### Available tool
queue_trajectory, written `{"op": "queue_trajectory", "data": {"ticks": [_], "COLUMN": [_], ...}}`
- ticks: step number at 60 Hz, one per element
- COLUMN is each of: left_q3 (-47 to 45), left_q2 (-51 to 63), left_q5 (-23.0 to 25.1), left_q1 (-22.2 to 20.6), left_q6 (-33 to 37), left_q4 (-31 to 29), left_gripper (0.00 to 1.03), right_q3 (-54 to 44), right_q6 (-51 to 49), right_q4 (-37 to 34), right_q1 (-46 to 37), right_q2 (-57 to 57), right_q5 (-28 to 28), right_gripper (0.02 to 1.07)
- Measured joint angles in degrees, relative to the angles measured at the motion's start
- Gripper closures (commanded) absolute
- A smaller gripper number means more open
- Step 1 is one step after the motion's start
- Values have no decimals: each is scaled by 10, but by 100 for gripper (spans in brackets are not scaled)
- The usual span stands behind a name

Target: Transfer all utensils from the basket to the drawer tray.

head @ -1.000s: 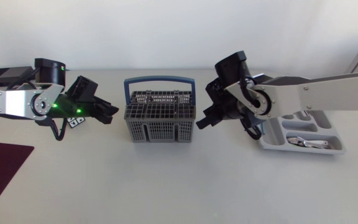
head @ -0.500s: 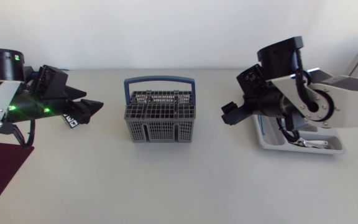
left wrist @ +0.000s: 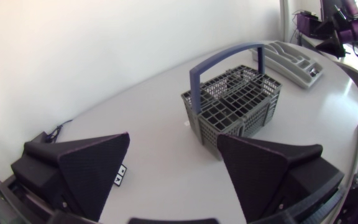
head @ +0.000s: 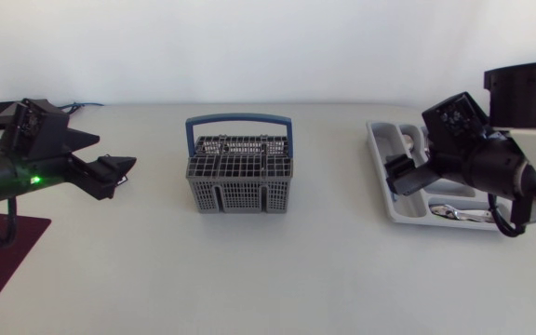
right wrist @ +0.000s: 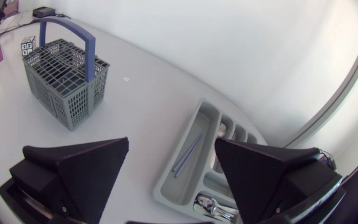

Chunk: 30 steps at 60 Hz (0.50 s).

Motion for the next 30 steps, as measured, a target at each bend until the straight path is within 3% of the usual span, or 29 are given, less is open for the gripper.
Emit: {"op": "queue_trajectory", "data": {"ticks": [10,30], "left_q3": [-10,-57], "left_q2": [-45,-130], "left_q5": [-42,-61], "left_q1": [0,0], "left_q6": [-22,-63], "left_q4": [5,23], "left_gripper": [4,4], "right_q3": [-27,-70], "right_q6": [-10,-19], "right_q4": [-9,-19], "right_q1": [-25,-68], "right_q2": [-53,-155], "right_q5": [-8,-10], "right_gripper": [7,7]}}
